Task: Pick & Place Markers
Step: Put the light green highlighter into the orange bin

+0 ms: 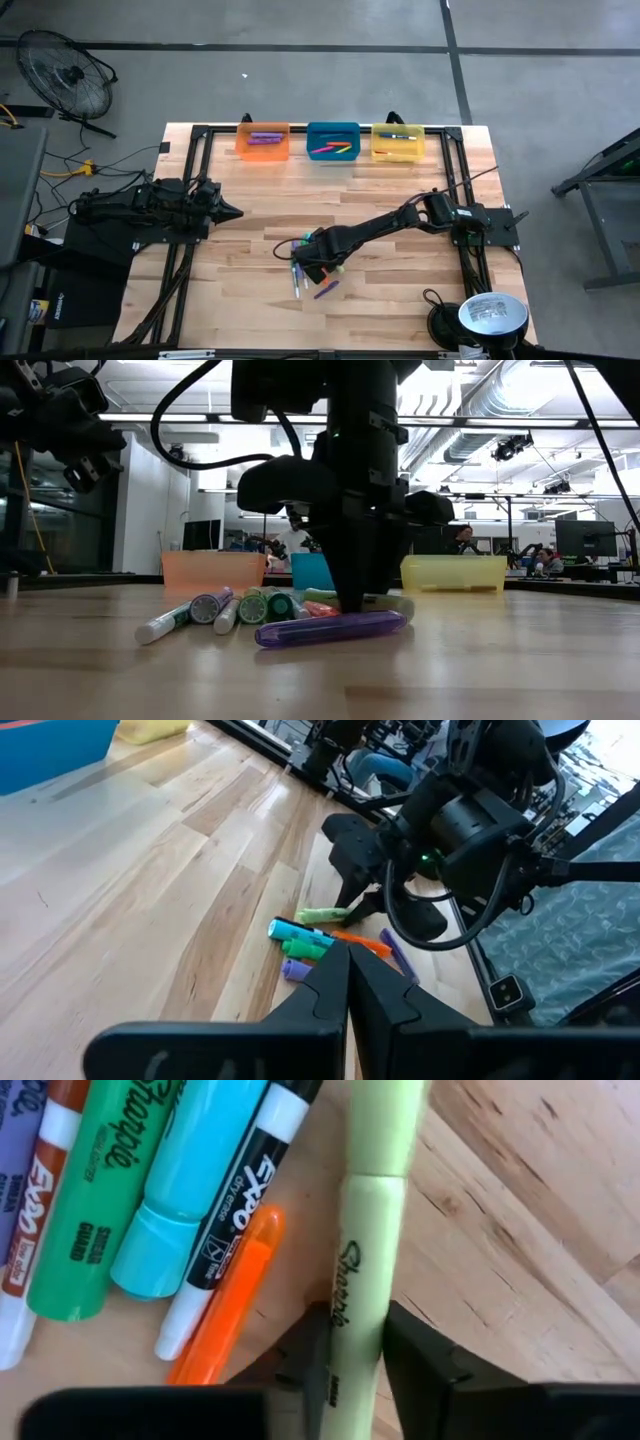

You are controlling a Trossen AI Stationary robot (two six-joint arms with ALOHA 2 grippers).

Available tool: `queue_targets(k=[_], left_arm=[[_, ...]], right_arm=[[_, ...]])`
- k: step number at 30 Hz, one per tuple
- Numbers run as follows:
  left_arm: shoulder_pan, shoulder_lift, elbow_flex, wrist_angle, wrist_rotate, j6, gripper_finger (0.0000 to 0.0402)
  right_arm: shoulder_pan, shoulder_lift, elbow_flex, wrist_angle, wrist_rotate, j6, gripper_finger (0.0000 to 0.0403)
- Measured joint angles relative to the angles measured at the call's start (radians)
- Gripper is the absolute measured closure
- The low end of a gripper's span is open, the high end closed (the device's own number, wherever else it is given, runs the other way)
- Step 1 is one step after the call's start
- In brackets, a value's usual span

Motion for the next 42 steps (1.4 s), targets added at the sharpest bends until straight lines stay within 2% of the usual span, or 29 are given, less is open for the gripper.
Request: queue_targets(k=[2, 9, 14, 23, 31, 36, 42], left_arm=[[0.000, 0.000, 0.000, 0.001, 0.000, 0.000, 0.0401], [0.000, 0.000, 0.000, 0.002, 0.000, 0.000, 0.0401], [0.000, 0.000, 0.000, 0.003, 0.000, 0.000, 0.0401], [0.000, 0.000, 0.000, 0.004, -0.002, 0.000, 0.0401], [0.000, 0.000, 0.000, 0.005, -0.006, 0.000, 0.0401], [0.000, 0.000, 0.000, 0.028, -0.060, -0.009, 0.0401], [0.000, 0.000, 0.000, 0.146, -0.127, -0.016, 0.0401]], right_arm=[[-0.001, 0.000, 0.000, -0.001, 0.000, -0.023, 0.0348], [-0.005, -0.020, -0.005, -0.014, 0.017, -0.065, 0.0348], [-0.021, -0.069, -0.009, -0.048, 0.070, -0.088, 0.0348], [-0.066, -0.184, -0.011, -0.129, 0.229, -0.146, 0.0348], [-0.092, -0.293, -0.008, -0.104, 0.369, -0.206, 0.0348], [-0.116, -0.363, -0.007, -0.055, 0.408, -0.266, 0.0348], [-0.150, -0.421, -0.006, 0.109, 0.413, -0.413, 0.0348]])
